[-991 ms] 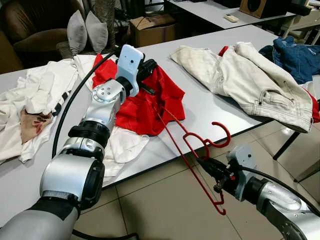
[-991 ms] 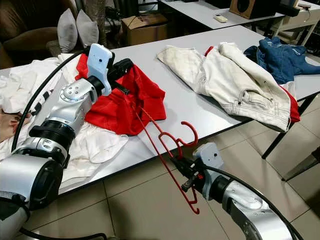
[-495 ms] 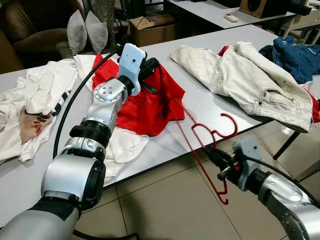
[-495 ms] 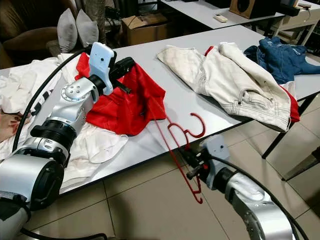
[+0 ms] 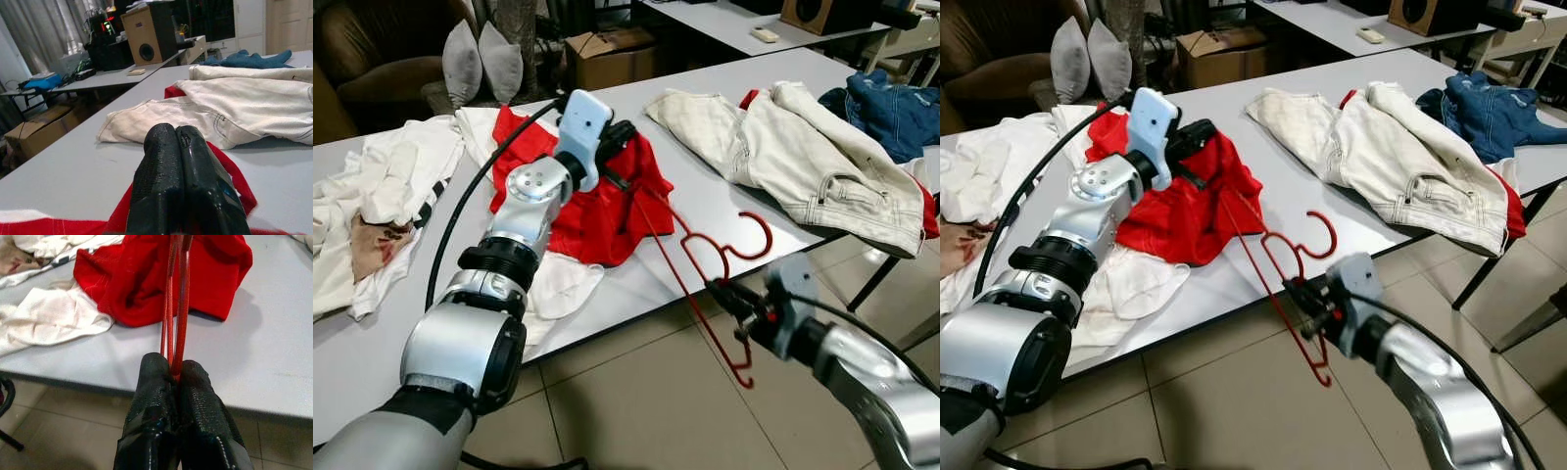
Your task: Hang hanger
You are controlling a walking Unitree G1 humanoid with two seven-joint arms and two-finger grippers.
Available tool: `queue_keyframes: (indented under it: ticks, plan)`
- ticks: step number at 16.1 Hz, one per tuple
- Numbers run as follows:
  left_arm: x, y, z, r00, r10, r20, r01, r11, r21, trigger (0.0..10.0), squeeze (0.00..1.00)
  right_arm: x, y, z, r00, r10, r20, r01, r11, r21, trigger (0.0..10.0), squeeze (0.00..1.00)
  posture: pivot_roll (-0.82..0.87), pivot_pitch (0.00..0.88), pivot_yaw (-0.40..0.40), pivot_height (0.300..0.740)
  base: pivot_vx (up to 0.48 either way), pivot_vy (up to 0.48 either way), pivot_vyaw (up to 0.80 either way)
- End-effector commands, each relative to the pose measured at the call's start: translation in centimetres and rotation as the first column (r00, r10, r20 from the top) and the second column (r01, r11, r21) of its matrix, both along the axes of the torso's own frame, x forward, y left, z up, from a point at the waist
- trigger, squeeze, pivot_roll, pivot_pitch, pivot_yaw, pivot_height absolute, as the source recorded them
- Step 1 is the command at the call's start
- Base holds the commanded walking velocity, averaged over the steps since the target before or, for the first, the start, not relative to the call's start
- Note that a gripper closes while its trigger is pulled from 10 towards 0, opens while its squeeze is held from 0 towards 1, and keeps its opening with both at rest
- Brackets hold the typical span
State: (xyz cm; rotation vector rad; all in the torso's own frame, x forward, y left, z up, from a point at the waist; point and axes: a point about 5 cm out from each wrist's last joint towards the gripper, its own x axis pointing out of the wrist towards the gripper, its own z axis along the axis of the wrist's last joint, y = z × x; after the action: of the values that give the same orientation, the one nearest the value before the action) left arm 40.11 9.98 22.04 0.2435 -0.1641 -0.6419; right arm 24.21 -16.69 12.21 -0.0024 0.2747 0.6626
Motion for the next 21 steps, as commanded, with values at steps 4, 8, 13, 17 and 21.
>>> queue_keyframes:
  ticks: [4,8,13,17,21]
  plan:
    - [-0.2,0.0,-0.3,1.0,-0.013,-0.002,0.013,1.0,0.024,0.0,0.0,0.7,0.4,0.5,1.0,-0.016,0.005,0.016,0.999,0.049,10.0,0.0,-0.29,0.0,0.063,0.74,0.0,0.0,0.0]
    - [-0.4,-0.5,-0.7,0.999,-0.031,-0.012,0.031,0.999,0.038,0.0,0.0,-0.1,1.5,-0.5,0.995,0.052,-0.08,-0.044,0.993,0.106,10.0,0.0,-0.29,0.0,0.065,0.74,0.0,0.0,0.0]
    - [-0.4,-0.6,-0.8,0.999,-0.034,-0.017,0.035,0.999,0.042,0.0,0.0,0.4,0.2,-0.6,0.993,-0.068,-0.097,0.079,0.989,0.121,10.0,0.0,-0.29,0.0,0.068,0.74,0.0,0.0,0.0]
    - [0.1,1.4,-3.3,0.989,0.122,-0.083,-0.106,0.978,0.179,10.0,0.0,0.4,-0.3,0.3,0.994,-0.092,-0.061,0.101,0.982,0.161,10.0,0.0,-0.3,0.0,0.067,0.74,0.0,0.0,0.0]
    - [-0.1,1.9,-4.0,0.983,0.091,-0.157,-0.067,0.986,0.155,10.0,1.0,-0.1,-0.2,0.5,0.996,-0.077,-0.055,0.086,0.98,0.177,10.0,0.0,-0.3,0.0,0.067,0.74,0.0,0.0,0.0]
